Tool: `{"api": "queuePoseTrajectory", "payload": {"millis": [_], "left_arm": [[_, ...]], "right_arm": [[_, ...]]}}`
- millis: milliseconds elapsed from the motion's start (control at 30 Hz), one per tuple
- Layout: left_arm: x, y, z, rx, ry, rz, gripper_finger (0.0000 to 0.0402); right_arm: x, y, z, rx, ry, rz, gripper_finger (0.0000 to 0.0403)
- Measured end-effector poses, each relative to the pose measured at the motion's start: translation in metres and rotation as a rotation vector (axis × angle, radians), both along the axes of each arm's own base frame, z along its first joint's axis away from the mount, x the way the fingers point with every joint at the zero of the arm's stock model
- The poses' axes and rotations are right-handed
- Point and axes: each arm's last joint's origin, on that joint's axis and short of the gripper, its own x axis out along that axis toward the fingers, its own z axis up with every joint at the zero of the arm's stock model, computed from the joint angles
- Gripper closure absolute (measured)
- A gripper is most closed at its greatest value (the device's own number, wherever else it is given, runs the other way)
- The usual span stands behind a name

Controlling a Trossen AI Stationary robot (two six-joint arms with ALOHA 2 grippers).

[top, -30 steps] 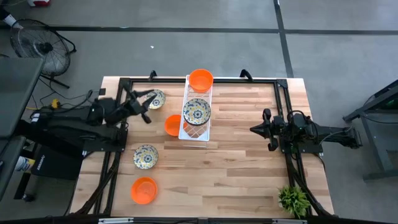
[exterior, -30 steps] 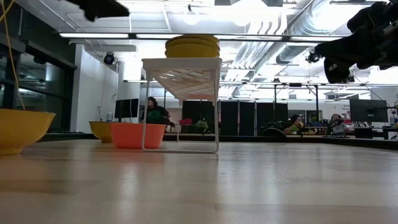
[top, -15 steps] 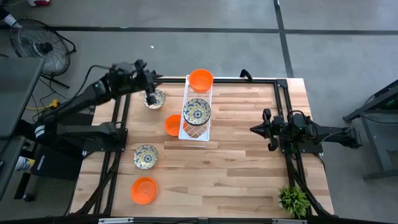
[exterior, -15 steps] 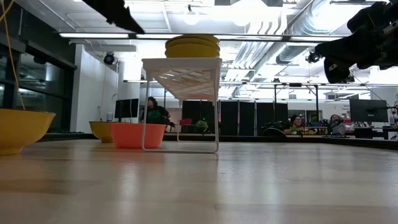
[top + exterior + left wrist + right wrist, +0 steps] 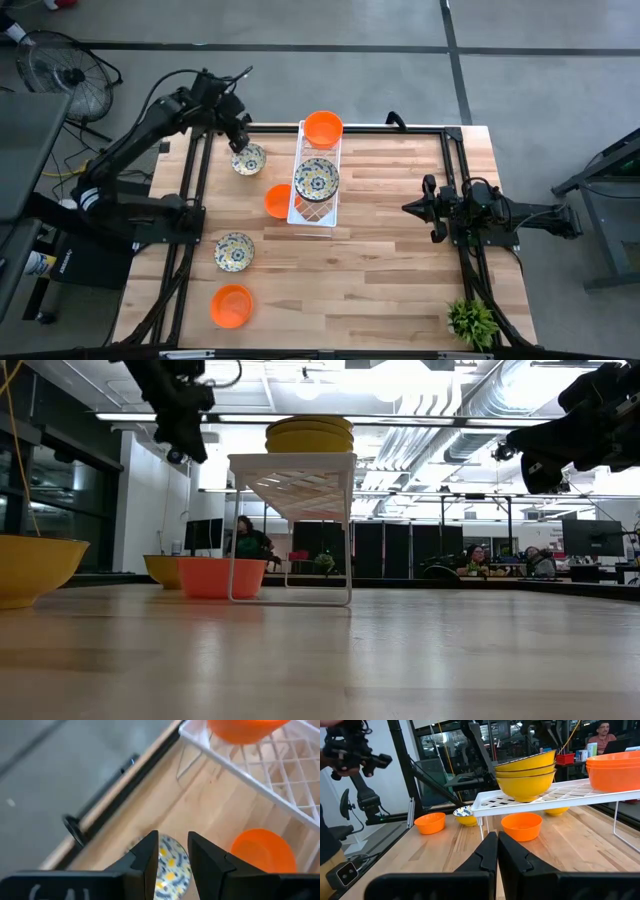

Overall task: Pick & Place Mini bowls
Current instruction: Stack the white and yellow bowl on the stacked white and yellow bowls on the shelf

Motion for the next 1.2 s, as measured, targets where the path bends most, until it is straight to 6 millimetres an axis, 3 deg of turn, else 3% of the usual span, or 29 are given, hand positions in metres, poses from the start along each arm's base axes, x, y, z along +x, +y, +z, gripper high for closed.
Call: {"api": "queuePoseTrajectory", "payload": {"millis": [267,500,667,1033,1200], "left_arm": [[-0.002,0.015,-0.026,-0.225,0.119,0.112,0.0300],[0.004,0.030,-0.048,-0.349,0.205,0.270,0.0300],[0.007,0.037,-0.062,-0.406,0.278,0.293,0.0298],[0.014,0.049,-0.087,-0.489,0.389,0.375,0.0196],[0.018,0.054,-0.107,-0.544,0.442,0.386,0.0184]], "right_arm": [[0.000,0.000,0.000,0.000,0.000,-0.001,0.0402],[0.000,0.000,0.000,0.000,0.000,0.000,0.0402],[0.000,0.000,0.000,0.000,0.000,-0.001,0.0402],[0.000,0.000,0.000,0.000,0.000,0.000,0.0402],[0.000,0.000,0.000,0.000,0.000,0.000,0.0402]]}}
